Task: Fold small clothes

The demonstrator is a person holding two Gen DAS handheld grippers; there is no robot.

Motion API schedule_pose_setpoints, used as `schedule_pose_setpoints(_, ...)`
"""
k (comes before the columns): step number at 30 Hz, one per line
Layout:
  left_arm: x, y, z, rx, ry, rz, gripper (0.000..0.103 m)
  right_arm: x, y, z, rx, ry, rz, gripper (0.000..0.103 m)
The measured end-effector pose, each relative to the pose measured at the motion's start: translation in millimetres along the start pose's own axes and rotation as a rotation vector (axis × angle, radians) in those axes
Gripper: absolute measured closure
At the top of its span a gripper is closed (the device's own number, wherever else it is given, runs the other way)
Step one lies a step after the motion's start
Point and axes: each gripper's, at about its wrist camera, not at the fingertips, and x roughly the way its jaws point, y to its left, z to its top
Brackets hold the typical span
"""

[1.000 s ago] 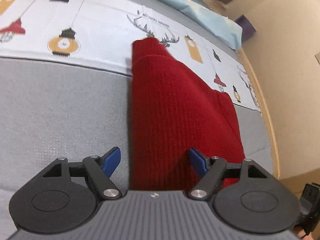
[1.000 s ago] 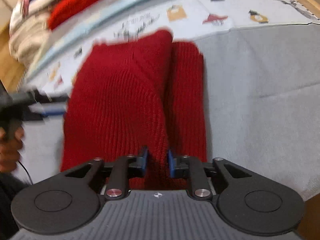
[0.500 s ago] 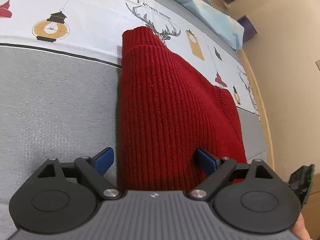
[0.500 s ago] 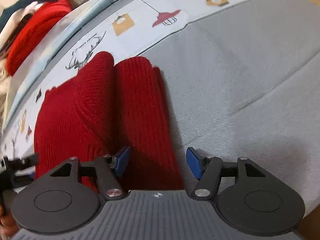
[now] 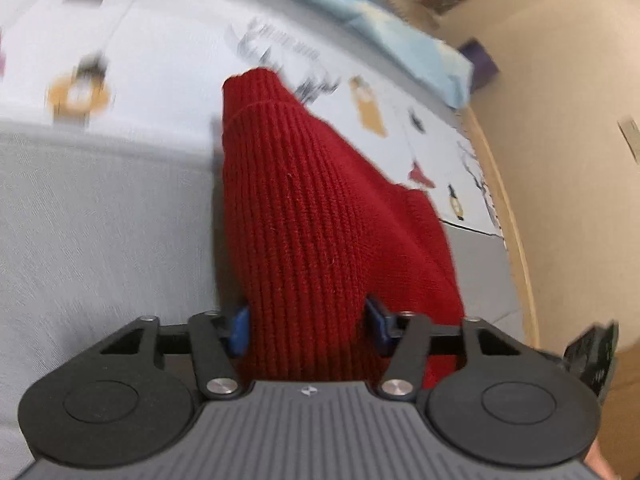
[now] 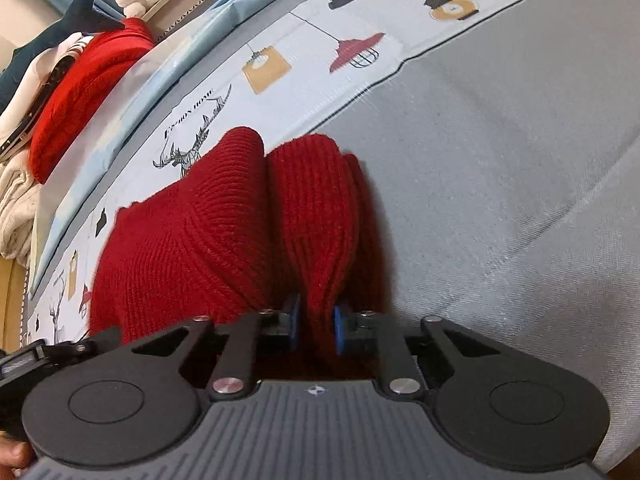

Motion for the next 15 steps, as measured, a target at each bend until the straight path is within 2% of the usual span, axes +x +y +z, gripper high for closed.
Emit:
schedule_pose_setpoints(4,-34.9,-13.5,12.4,0.157,-0.094,0.064,0.045,8.1,24.0,3.5,-0.005,-0.016,0.06,0.096)
schedule_pose_setpoints(6,-51.7,-7.0,21.7,0.188,-0.132,0.088,0.045,14.4,43.7,3.6,-0.023,-0.018,0.085,0.096)
schedule_pose_setpoints(13,-108.9,48.2,59.7,0.143,-0.218,0.191,0.046,46.5,129.9,3.0,-0.067,-0.055,0.179,0.096)
schedule_pose_setpoints(15,-122.9,65.3,67.9,0.129,-0.236,0.224,0.045,57.2,156.4,-1.7,-0.118,-0.061,0.193,0.096)
